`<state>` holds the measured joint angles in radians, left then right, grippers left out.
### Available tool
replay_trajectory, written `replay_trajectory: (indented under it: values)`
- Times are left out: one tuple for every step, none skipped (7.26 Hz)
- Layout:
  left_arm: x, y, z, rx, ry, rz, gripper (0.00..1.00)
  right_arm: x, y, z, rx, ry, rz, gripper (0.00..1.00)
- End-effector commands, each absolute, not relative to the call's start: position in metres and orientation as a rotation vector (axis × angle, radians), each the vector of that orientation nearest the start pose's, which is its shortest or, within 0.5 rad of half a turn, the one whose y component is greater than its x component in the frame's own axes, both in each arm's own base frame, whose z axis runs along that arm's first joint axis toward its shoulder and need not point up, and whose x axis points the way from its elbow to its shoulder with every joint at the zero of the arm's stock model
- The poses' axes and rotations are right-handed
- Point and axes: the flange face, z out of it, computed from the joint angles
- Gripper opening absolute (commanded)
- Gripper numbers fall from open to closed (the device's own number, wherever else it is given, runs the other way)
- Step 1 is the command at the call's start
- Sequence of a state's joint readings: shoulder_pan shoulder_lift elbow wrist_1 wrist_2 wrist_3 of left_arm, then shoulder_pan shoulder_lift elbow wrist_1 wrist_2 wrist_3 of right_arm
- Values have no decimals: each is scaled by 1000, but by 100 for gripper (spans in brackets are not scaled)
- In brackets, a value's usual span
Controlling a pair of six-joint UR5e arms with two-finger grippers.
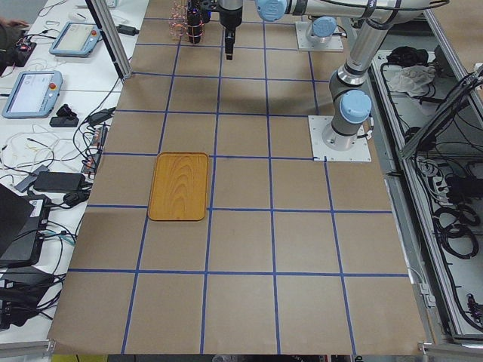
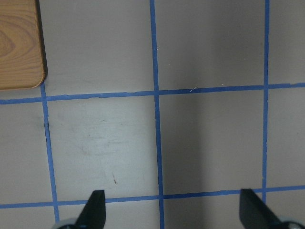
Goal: Take wine from basket and place on tray
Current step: 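Grasp the middle dark wine bottle neck with the right gripper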
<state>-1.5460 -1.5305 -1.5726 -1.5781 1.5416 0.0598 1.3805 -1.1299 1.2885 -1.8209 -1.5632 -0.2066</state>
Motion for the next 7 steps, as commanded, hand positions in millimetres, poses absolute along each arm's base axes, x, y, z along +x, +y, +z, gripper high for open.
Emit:
replay_trajectory:
  values:
    - [-122, -482, 506, 49, 3168, -53, 100, 4, -690, 405, -27, 3149, -171, 1]
    - [-118, -483, 506, 35, 3168, -53, 100, 6, -689, 427, -25, 3130, -229, 1]
    - [-116, -483, 506, 30, 3170, -53, 100, 8, -680, 462, -21, 3128, -263, 2]
    - [-116, -483, 507, 30, 3170, -58, 100, 11, -665, 486, -18, 3130, -248, 3]
    - [-116, -483, 507, 30, 3170, -58, 100, 15, -641, 513, -14, 3140, -227, 3]
    - [-116, -483, 508, 28, 3170, -61, 100, 19, -616, 537, -11, 3146, -197, 3]
    - [-116, -484, 508, 23, 3167, -75, 100, 24, -587, 558, -13, 3177, -138, 2]
